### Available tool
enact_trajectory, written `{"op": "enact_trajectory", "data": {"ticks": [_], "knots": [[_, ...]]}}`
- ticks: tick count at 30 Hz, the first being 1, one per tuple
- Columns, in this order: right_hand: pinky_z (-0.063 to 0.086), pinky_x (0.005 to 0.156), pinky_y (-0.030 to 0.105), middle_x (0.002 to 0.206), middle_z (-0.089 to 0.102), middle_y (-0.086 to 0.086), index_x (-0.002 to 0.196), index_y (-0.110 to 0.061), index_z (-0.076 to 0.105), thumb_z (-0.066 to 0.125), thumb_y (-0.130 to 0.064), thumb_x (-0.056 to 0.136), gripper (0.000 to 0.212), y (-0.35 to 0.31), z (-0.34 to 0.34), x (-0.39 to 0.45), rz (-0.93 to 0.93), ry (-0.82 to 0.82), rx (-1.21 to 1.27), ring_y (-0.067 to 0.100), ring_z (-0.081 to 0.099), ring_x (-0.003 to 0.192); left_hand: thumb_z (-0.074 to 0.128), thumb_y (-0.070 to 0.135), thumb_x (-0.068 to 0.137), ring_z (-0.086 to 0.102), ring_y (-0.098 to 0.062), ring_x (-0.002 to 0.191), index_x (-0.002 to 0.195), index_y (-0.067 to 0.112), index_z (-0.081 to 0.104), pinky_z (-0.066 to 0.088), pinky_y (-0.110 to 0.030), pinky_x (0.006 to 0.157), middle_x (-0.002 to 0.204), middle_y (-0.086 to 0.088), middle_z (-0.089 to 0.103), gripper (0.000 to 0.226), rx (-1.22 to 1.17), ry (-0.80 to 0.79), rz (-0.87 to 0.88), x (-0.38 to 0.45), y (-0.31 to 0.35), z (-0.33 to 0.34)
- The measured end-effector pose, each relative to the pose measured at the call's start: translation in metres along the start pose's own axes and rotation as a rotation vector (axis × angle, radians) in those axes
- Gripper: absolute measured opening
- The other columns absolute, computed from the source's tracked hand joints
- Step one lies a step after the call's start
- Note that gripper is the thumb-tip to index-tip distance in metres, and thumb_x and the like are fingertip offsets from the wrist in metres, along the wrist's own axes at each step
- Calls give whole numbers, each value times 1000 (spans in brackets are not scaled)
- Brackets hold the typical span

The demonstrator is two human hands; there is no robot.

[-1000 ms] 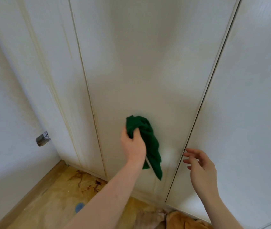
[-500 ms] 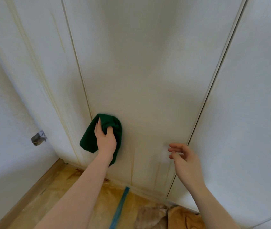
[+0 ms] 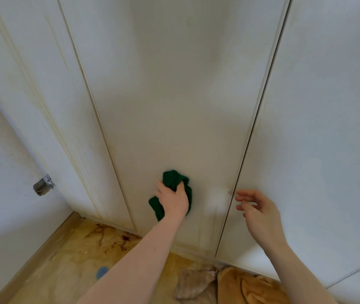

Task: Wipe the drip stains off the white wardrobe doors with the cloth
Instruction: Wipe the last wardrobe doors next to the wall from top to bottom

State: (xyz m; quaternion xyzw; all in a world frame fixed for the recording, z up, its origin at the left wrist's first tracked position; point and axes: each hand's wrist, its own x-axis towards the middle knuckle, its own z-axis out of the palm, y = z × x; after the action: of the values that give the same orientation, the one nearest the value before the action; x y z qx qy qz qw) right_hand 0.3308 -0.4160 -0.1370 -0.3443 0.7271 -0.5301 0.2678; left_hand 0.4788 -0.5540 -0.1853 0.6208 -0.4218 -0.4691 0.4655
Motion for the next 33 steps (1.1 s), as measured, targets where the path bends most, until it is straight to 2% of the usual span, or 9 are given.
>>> {"op": "enact_trajectory", "data": {"ticks": [5,8,10,13,15,18,23,29,33], "knots": [[55,81,32,97,74,-5,102,-25,73,50,3,95,37,7,-16,2,13,42,6,14,72,87,62,27,96,51,-26,115,117,24,43,41,-52,109,126,-6,48,28,38,-196,20,-43,-5,38],[54,80,31,97,74,-4,103,-23,73,50,5,94,37,11,-23,2,34,54,8,14,71,89,62,24,96,53,-23,122,130,26,47,42,-49,112,134,-2,49,37,120,-481,83,-72,-7,60],[53,79,29,97,74,-3,104,-23,73,51,6,94,38,14,-26,2,50,60,15,14,70,91,59,22,98,49,-21,126,137,22,48,40,-45,114,138,1,42,40,163,-552,116,-84,-6,71],[56,83,34,98,74,-3,105,-22,72,48,6,95,39,13,-29,1,63,77,20,17,71,91,57,17,99,49,-19,123,132,22,50,41,-44,114,134,4,44,35,112,-505,69,-89,-4,76],[57,86,37,98,74,-3,104,-22,72,48,6,95,39,11,-29,0,63,94,36,16,71,89,57,15,98,55,-16,116,123,24,52,45,-44,110,129,1,53,27,28,-462,46,-87,0,70],[56,84,36,100,74,-1,103,-22,71,47,6,96,38,6,-24,-2,63,98,60,17,71,89,58,14,99,60,-10,104,113,29,53,49,-38,104,115,3,61,21,-142,-326,37,-78,19,52],[57,86,39,97,75,-3,100,-24,73,46,7,92,42,-1,-9,-4,74,81,74,15,72,86,55,16,101,58,-8,104,122,29,48,44,-30,97,111,11,58,25,-351,-73,118,-43,60,-4],[57,88,40,95,76,-6,99,-25,73,47,5,92,41,-7,9,-5,85,56,79,10,72,82,64,31,95,58,-15,112,136,26,44,48,-44,103,121,5,59,46,-370,163,213,15,64,-61],[57,89,40,94,76,-5,100,-24,73,48,4,92,39,-9,22,-4,79,41,69,12,73,83,52,20,98,47,-22,132,151,28,37,38,-49,116,144,0,49,55,-341,161,187,41,52,-75]]}}
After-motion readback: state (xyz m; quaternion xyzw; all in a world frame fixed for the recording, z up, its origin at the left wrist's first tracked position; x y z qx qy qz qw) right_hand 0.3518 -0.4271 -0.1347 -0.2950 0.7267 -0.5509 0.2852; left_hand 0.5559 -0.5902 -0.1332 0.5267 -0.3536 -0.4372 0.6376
